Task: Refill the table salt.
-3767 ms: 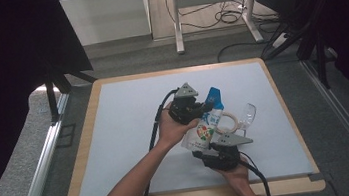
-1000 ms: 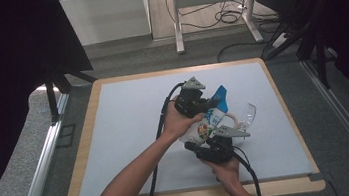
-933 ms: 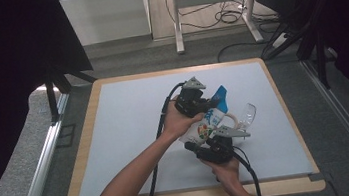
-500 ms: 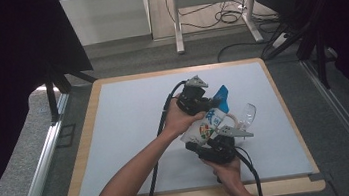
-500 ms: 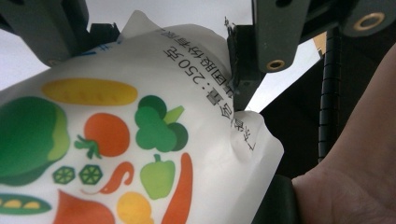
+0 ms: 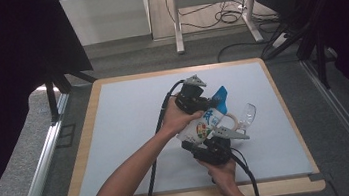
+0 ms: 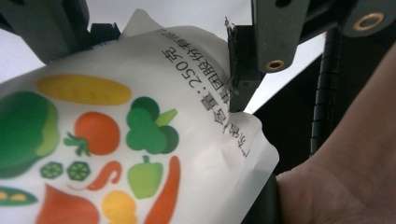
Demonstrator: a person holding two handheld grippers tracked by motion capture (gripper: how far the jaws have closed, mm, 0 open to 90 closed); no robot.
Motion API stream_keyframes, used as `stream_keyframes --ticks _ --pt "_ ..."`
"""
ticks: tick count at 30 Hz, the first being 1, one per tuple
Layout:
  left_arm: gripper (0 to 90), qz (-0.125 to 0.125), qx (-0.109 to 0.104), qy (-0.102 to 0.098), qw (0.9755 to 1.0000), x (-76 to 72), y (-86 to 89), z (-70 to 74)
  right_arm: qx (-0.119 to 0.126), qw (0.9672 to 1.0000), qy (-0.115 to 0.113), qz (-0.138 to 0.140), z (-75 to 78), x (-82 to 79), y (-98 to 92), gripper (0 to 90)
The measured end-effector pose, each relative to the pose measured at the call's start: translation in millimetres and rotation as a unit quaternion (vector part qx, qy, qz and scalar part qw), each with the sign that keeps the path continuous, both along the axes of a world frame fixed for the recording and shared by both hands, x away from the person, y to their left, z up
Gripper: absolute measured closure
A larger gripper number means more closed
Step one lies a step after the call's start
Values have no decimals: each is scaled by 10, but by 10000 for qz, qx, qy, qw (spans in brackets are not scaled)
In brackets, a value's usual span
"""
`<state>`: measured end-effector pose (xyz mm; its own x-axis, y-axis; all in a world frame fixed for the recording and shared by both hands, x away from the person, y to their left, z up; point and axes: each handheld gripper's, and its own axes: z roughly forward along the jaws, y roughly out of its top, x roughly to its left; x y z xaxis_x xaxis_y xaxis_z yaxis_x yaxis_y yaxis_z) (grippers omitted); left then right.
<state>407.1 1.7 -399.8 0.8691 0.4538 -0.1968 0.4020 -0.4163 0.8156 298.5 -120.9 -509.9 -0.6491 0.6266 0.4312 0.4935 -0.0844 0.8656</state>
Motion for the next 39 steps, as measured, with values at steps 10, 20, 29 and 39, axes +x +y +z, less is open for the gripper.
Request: stream_keyframes --ticks 10,20,29,39 --pt "899 -88 156 51 9998 43 -28 7 -143 9998 -99 -63 12 3 29 493" --pt "898 -171 289 20 9994 49 -107 50 -1 9998 -111 -189 30 -19 11 494" --pt "898 -276 505 -23 9983 72 -182 84 82 9989 -216 -406 31 -28 28 494" --pt "898 -351 655 7 9972 118 -232 63 59 9984 -203 -516 18 -16 42 494"
